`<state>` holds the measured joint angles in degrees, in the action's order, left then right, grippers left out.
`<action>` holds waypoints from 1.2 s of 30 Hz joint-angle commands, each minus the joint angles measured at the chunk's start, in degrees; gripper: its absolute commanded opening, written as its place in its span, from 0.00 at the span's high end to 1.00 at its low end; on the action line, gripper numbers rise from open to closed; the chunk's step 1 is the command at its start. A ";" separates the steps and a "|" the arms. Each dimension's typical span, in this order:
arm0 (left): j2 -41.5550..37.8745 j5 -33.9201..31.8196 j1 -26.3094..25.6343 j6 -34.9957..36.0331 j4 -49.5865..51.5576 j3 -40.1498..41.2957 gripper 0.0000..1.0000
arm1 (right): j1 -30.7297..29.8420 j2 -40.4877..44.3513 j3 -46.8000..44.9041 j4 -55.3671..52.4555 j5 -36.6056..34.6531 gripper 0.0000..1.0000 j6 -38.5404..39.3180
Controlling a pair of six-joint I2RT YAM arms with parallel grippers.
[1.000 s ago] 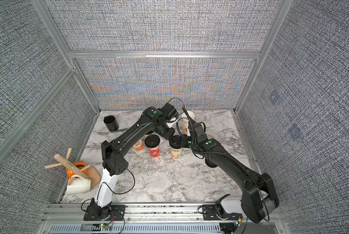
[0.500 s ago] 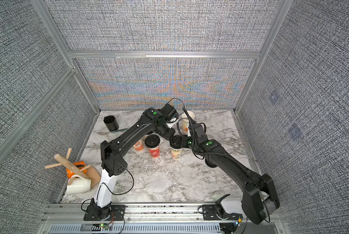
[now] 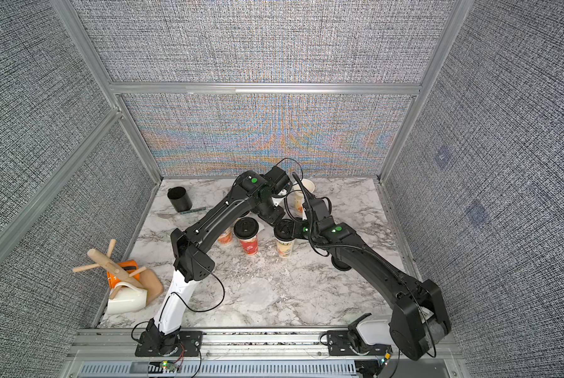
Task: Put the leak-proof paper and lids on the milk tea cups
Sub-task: Secure the cup lid on the cup.
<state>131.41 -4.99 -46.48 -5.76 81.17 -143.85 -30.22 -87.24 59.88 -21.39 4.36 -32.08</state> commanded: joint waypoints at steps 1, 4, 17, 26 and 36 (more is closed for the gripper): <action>-1.68 1.36 -0.59 0.32 -2.15 -0.11 0.29 | -1.25 -1.78 0.06 -12.30 1.09 0.64 0.89; -3.01 0.30 -0.38 0.09 -4.00 -0.66 0.28 | -1.52 -2.11 0.66 -12.33 0.96 0.64 0.51; -7.19 1.05 -0.35 0.02 -11.55 2.27 0.27 | -1.43 -1.32 4.21 -14.91 -1.36 0.51 0.21; -10.33 -0.03 -0.33 0.02 -13.80 8.62 0.27 | -1.22 -1.77 8.39 -16.01 -2.64 0.34 0.82; -12.78 -7.07 -0.28 -2.54 -14.34 11.15 0.27 | 2.07 -0.98 17.09 -17.67 -4.87 0.19 3.44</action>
<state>119.72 -9.06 -46.96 -7.44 68.14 -133.21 -29.12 -88.07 74.85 -38.61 1.37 -30.35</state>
